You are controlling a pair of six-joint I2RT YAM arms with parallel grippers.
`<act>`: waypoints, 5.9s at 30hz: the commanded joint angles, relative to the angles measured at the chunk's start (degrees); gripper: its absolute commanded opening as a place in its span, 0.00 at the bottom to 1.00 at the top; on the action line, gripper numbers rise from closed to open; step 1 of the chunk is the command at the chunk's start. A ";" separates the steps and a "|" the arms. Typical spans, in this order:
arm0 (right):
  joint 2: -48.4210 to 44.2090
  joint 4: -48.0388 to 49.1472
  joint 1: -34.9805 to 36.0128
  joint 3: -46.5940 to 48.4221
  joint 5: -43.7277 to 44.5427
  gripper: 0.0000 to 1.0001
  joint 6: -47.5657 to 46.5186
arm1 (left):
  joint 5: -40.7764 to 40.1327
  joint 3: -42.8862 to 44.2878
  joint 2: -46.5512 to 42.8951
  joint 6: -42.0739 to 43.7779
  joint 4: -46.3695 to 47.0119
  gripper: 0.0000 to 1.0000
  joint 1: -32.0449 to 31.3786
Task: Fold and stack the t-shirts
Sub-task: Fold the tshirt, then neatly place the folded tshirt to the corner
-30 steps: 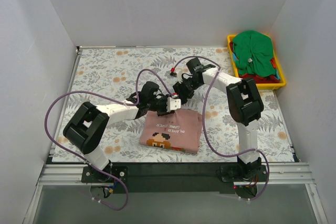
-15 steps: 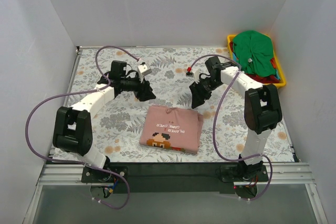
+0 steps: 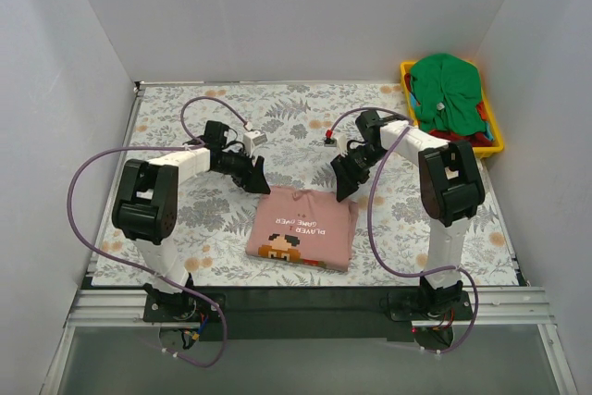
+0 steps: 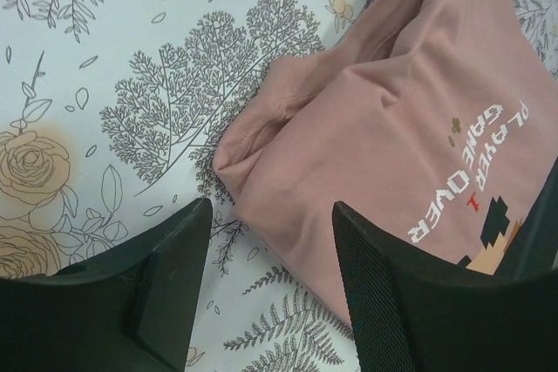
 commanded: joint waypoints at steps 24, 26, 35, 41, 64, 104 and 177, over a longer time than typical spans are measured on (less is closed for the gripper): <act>-12.02 -6.77 -4.16 -3.29 -2.17 0.01 -2.04 | 6.01 4.86 -3.09 -3.28 1.69 0.00 0.38; -12.54 -6.86 -4.78 -4.87 -0.51 0.01 -3.09 | 5.31 4.86 -2.83 -4.17 3.46 0.00 0.30; -5.79 -1.60 -12.60 -9.88 6.52 0.01 -6.79 | -3.56 6.35 5.08 -10.05 13.21 0.00 0.21; -2.36 3.24 -13.31 -10.07 6.44 0.01 -5.12 | -3.93 9.25 9.21 -14.09 17.26 0.00 -1.54; 2.07 7.90 -6.97 13.04 14.79 0.45 0.67 | -12.90 6.79 0.61 -19.01 16.47 0.27 -0.32; -20.63 51.12 -6.90 -22.06 -23.43 0.85 52.96 | 5.22 -8.83 -13.10 -56.98 36.32 0.62 -7.78; -34.60 33.75 -28.95 -16.56 -11.66 0.98 37.25 | -66.67 13.73 -2.22 -47.32 2.94 0.75 -36.70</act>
